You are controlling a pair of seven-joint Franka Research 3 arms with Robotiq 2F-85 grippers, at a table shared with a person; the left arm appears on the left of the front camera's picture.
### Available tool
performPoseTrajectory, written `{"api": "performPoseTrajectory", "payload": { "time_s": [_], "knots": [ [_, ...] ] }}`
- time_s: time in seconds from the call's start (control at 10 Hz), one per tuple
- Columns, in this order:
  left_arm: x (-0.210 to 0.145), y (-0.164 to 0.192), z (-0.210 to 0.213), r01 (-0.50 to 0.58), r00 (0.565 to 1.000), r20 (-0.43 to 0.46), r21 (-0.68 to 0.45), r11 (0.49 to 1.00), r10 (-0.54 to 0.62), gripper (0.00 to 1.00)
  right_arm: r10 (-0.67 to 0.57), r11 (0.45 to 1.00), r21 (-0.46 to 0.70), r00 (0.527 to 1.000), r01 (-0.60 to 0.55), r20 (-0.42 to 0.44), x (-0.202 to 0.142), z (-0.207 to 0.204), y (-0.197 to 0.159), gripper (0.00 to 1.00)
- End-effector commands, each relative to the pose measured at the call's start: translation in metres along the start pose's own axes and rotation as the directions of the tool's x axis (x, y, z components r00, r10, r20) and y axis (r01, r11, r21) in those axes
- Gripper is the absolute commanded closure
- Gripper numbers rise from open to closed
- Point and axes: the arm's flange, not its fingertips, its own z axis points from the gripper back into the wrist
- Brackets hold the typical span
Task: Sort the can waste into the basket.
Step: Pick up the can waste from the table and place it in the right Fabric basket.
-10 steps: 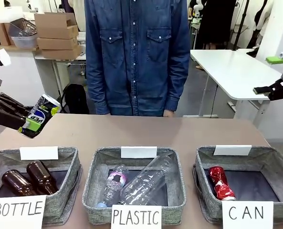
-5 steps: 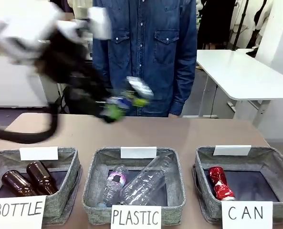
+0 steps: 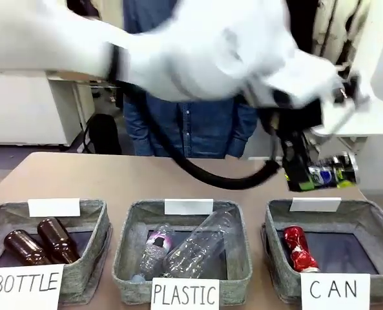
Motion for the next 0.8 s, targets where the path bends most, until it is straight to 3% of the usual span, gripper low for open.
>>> {"api": "performPoseTrajectory", "payload": {
  "time_s": [0.0, 0.2, 0.7],
  "knots": [
    [0.056, 0.048, -0.060, -0.034, 0.997, -0.072, -0.147, 0.989, 0.024, 0.54, 0.007, 1.000, 0.005, 0.997, -0.007, -0.073, 0.023, -0.029, 0.008, 0.00],
    [0.054, 0.054, -0.083, -0.112, 0.989, -0.116, -0.169, 0.979, 0.093, 0.54, 0.007, 1.000, 0.005, 0.997, -0.007, -0.073, 0.023, -0.029, 0.008, 0.00],
    [0.028, 0.052, -0.072, -0.188, 0.973, -0.159, -0.125, 0.974, 0.168, 0.54, 0.007, 1.000, 0.005, 0.997, -0.007, -0.073, 0.023, -0.029, 0.008, 0.00]
  ]
}}
